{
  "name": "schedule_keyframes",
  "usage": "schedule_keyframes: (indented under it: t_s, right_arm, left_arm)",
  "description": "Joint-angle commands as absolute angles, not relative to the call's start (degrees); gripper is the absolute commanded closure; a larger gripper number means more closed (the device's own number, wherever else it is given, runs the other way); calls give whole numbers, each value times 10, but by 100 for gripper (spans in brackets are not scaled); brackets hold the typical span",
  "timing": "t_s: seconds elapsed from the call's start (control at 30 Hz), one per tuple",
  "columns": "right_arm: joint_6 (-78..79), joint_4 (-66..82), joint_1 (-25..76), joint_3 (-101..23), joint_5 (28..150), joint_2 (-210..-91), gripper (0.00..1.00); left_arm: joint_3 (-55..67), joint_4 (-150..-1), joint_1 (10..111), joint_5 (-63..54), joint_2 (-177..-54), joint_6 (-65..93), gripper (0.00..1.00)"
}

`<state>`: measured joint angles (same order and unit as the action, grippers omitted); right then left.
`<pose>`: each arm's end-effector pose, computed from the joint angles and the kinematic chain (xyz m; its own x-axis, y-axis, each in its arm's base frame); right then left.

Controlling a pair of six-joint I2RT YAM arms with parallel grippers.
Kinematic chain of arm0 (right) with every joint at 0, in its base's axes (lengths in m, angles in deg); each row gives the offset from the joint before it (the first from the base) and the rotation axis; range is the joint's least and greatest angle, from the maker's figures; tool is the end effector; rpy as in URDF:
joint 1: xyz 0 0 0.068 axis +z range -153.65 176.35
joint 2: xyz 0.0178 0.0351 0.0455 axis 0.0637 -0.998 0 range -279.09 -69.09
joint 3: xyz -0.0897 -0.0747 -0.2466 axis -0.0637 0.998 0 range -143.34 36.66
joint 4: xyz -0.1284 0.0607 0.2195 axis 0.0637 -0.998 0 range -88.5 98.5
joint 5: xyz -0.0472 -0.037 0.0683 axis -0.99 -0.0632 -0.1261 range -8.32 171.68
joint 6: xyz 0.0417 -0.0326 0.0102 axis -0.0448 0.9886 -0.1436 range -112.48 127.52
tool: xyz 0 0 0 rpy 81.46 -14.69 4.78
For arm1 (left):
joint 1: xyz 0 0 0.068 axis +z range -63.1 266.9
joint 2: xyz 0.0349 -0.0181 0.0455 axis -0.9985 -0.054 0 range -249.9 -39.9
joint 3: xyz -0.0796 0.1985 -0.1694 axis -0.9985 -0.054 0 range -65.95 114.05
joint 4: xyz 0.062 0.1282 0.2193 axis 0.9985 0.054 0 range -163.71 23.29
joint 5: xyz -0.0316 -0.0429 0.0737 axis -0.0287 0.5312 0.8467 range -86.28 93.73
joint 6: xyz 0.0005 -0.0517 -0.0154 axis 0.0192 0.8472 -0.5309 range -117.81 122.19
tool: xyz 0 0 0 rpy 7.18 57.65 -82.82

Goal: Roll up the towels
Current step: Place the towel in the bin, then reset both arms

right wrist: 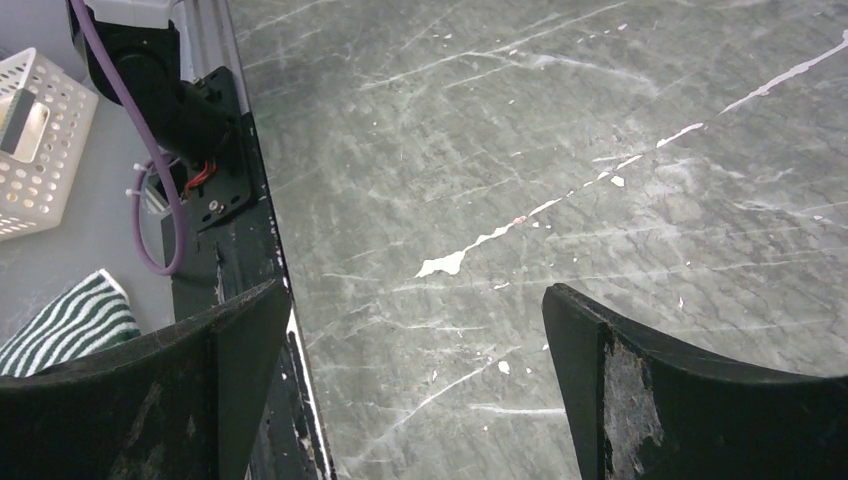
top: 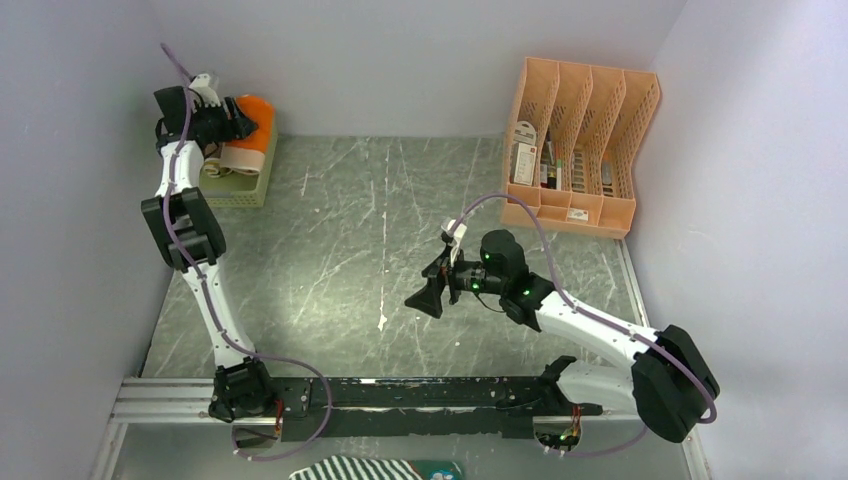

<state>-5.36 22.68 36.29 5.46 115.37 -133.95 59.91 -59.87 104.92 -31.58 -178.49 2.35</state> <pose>0.1735 0.1709 0.2321 -0.4579 -0.1414 -0.8777 -0.8545 0.3423 0.3907 0.5411 0.1544 0.2466 -0.4260 -0.1410 -0.8937 0.2380 0.9355 -0.2610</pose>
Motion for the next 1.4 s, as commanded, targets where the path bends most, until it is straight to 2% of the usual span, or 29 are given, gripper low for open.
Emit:
schedule_keyframes:
  t_s: [0.0, 0.2, 0.33, 0.4, 0.43, 0.6, 0.87, 0.97, 1.13, 1.23, 1.3, 1.33, 1.37]
  right_arm:
    - [-45, 227, 367, 58, 1150, -1349, 0]
    - [-42, 228, 366, 50, 1151, -1371, 0]
    - [-41, 234, 367, 42, 1155, -1394, 0]
    - [-42, 239, 367, 38, 1156, -1408, 0]
    - [-42, 240, 368, 35, 1156, -1415, 0]
    - [-40, 244, 371, 23, 1157, -1441, 0]
    - [-39, 247, 382, 3, 1160, -1476, 0]
    - [-41, 251, 387, -1, 1157, -1486, 0]
    - [-43, 254, 401, -10, 1153, -1505, 0]
    - [-41, 249, 407, -16, 1148, -1512, 0]
    - [-40, 248, 409, -16, 1146, -1512, 0]
    - [-40, 246, 409, -15, 1145, -1513, 0]
    - [-40, 245, 410, -16, 1144, -1514, 0]
  left_arm:
    - [621, -670, 1068, -456, -1827, 114, 29]
    - [633, -664, 1072, -427, -1860, 99, 27]
    - [639, -672, 1071, -376, -1866, 90, 20]
    - [653, -666, 1071, -361, -1871, 85, 11]
    - [657, -666, 1072, -353, -1872, 83, 1]
    - [648, -679, 1072, -313, -1848, 73, 1]
    - [564, -744, 1069, -203, -1740, 61, 1]
    - [513, -779, 1063, -187, -1701, 46, 1]
    - [511, -768, 1038, -180, -1696, 25, 0]
    - [526, -756, 1023, -163, -1719, 7, 8]
    - [540, -748, 1019, -153, -1743, 11, 18]
    - [544, -749, 1020, -151, -1753, 17, 32]
    - [547, -752, 1020, -147, -1769, 21, 50]
